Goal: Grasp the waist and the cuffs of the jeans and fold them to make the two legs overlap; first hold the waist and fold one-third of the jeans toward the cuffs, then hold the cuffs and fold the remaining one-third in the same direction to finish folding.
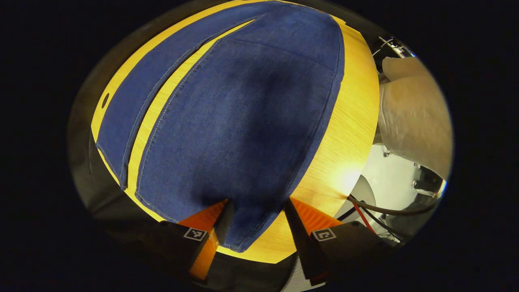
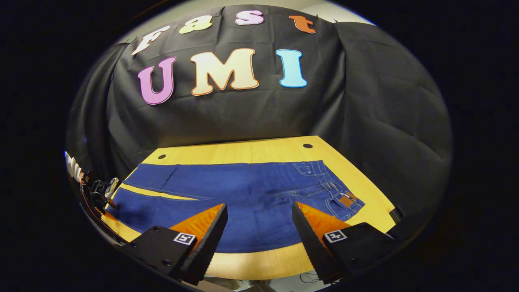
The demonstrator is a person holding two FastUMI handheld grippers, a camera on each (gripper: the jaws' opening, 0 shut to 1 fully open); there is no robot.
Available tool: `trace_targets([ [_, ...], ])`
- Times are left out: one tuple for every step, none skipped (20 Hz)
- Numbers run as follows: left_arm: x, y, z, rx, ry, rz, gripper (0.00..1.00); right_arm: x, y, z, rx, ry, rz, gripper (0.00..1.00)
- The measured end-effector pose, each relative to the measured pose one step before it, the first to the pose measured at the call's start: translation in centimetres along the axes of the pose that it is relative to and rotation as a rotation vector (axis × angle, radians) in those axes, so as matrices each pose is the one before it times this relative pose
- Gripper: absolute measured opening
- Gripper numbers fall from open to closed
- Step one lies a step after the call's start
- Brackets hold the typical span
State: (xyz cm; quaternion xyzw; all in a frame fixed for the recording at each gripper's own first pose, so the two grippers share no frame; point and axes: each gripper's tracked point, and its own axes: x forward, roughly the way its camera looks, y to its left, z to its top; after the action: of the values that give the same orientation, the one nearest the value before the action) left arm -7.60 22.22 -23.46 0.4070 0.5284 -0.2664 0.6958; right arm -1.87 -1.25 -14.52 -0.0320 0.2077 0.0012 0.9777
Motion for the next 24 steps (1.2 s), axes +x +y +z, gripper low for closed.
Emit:
trace_targets([
  [0.108, 0.070, -0.164, -0.00244, 0.00934, 0.00140, 0.71, 0.099, -0.152, 0.144, -0.00419, -0.00160, 0.00152, 0.98],
  [0.032, 0.063, 0.105, -0.00121, 0.00649, 0.00134, 0.66, 0.092, -0.129, 0.149, -0.00416, 0.00046, 0.00175, 0.98],
  [-0.144, 0.141, 0.017, 0.00523, 0.00244, -0.00073, 0.59, 0.105, -0.028, -0.079, -0.00245, 0.00242, 0.00576, 0.99],
  [0.016, -0.010, 0.121, 0.00758, -0.01001, 0.00146, 0.51, 0.012, -0.071, 0.001, -0.00193, 0.00557, 0.00924, 0.98],
  [-0.027, -0.366, 0.098, 0.00745, -0.00701, -0.00054, 0.35, 0.052, -0.117, -0.099, -0.00535, 0.00871, 0.01381, 0.98],
  [0.172, -0.246, 0.114, 0.00166, -0.00163, 0.00062, 0.28, 0.088, -0.109, -0.191, -0.01520, 0.01752, 0.01461, 0.98],
  [-0.107, -0.120, -0.129, 0.00044, 0.00452, -0.00004, 0.17, 0.131, -0.293, -0.455, -0.02871, 0.02394, 0.01271, 0.98],
  [-0.007, 0.095, 0.050, -0.00201, 0.00696, -0.00072, 0.13, -0.063, -0.466, -0.341, -0.03947, 0.02667, 0.01410, 0.98],
  [-0.086, 0.164, -0.233, -0.00458, 0.00378, -0.00541, 0.05, -0.134, -0.512, -0.287, -0.03680, 0.02604, 0.01767, 0.98],
  [0.028, 0.054, 0.106, -0.01352, 0.00481, -0.00725, 0.04, -0.072, -0.370, -0.041, -0.02885, 0.02609, 0.02087, 0.99],
  [0.015, 0.109, 0.019, -0.00977, -0.00228, -0.00742, 0.01, 0.019, -0.376, -0.112, -0.01973, 0.02036, 0.01753, 0.99],
  [0.133, 0.167, -0.039, -0.00395, -0.00182, -0.00390, 0.01, 0.099, -0.341, 0.197, -0.01315, 0.00974, 0.01443, 0.99],
  [0.061, 0.065, 0.049, -0.00173, -0.00150, -0.00118, 0.01, 0.183, -0.250, 0.018, -0.01008, 0.00768, 0.01619, 0.99],
  [-0.062, -0.141, -0.055, -0.00367, 0.00298, 0.00155, 0.01, 0.340, -0.356, 0.146, -0.01350, 0.01353, 0.01396, 0.99],
  [0.019, -0.044, 0.030, -0.00113, 0.00321, 0.00042, 0.01, 0.607, -0.687, -0.042, -0.01498, 0.01525, 0.00959, 0.99],
  [0.042, 0.099, 0.055, -0.00254, 0.00277, -0.00189, 0.01, 0.614, -0.795, 0.199, -0.02056, 0.01433, 0.00355, 0.99],
  [0.014, -0.047, 0.103, -0.00973, 0.00012, -0.00261, 0.01, 0.828, -1.259, 0.154, -0.02511, 0.01905, -0.00463, 0.99],
  [0.028, 0.063, -0.068, -0.01249, -0.00060, -0.00338, 0.01, 0.681, -1.170, 0.022, -0.02737, 0.02481, -0.00256, 0.99],
  [0.032, 0.009, -0.027, -0.01043, 0.00027, -0.00323, 0.01, 0.798, -0.976, -0.175, -0.03032, 0.02784, 0.00132, 0.99],
  [0.019, 0.020, 0.079, -0.00358, 0.00233, -0.00226, 0.01, 0.867, -0.899, -0.275, -0.03476, 0.03558, 0.00370, 1.00],
  [-0.002, -0.019, 0.041, -0.00139, 0.00432, -0.00129, 0.01, 0.695, -0.812, -0.592, -0.03724, 0.04105, 0.00659, 0.99],
  [-0.030, 0.051, -0.085, -0.00185, 0.00581, -0.00123, 0.01, 0.531, -0.465, -0.395, -0.03590, 0.03639, 0.01791, 0.99],
  [-0.003, -0.020, -0.030, -0.00308, 0.00346, -0.00189, 0.01, 0.770, -0.284, -0.304, -0.03294, 0.03035, 0.02072, 0.99],
  [0.017, -0.025, 0.030, -0.00708, 0.00260, -0.00188, 0.01, 0.664, -0.192, -0.354, -0.03316, 0.03490, 0.02041, 1.00],
])
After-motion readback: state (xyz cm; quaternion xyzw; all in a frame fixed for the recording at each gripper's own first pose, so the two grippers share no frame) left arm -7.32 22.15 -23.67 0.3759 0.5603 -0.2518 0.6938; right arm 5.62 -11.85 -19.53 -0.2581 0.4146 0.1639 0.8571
